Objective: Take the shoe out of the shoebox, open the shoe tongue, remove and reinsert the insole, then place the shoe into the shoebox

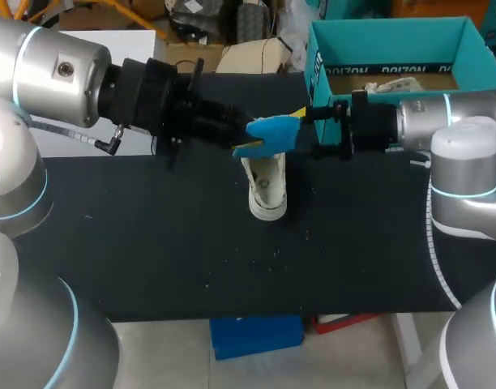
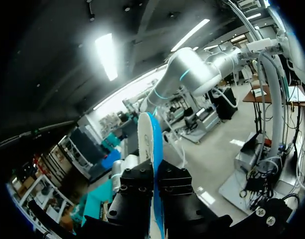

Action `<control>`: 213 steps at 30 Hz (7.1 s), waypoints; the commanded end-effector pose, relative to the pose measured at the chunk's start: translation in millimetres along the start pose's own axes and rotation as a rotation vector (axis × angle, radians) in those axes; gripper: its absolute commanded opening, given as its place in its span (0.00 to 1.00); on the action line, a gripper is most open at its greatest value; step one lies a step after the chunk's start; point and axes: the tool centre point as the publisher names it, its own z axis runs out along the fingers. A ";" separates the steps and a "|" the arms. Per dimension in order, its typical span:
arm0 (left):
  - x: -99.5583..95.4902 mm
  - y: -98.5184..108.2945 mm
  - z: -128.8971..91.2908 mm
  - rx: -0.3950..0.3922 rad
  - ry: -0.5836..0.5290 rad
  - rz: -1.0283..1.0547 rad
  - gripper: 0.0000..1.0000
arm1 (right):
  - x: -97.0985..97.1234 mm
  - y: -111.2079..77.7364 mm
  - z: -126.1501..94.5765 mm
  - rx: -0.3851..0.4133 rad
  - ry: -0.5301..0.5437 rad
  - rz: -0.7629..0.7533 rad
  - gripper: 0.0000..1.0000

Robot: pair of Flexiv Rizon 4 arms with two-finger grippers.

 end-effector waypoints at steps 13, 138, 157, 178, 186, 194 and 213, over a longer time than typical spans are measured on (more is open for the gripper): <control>11.4 -3.8 -5.5 -0.122 -0.006 0.043 0.00 | -0.6 -0.1 1.6 -0.002 0.001 0.000 1.00; 4.1 305.6 20.0 -0.055 -0.069 1.113 0.00 | 17.6 6.0 18.2 0.033 0.007 -0.017 1.00; 4.1 305.6 20.0 -0.055 -0.069 1.113 0.00 | 7.3 -15.1 71.1 0.045 0.033 0.027 0.49; 4.1 305.6 20.0 -0.055 -0.069 1.113 0.00 | 9.2 3.1 66.3 0.046 0.016 0.002 0.00; 3.8 304.0 18.9 -0.088 -0.039 1.101 0.05 | 9.2 3.3 66.2 0.047 0.017 0.001 0.00; 15.3 277.3 -20.4 -0.411 0.519 1.005 1.00 | 9.2 3.3 66.2 0.047 0.017 0.001 0.00; -11.6 247.8 -8.2 -0.862 1.311 0.736 1.00 | 9.2 3.3 66.2 0.047 0.017 0.001 0.00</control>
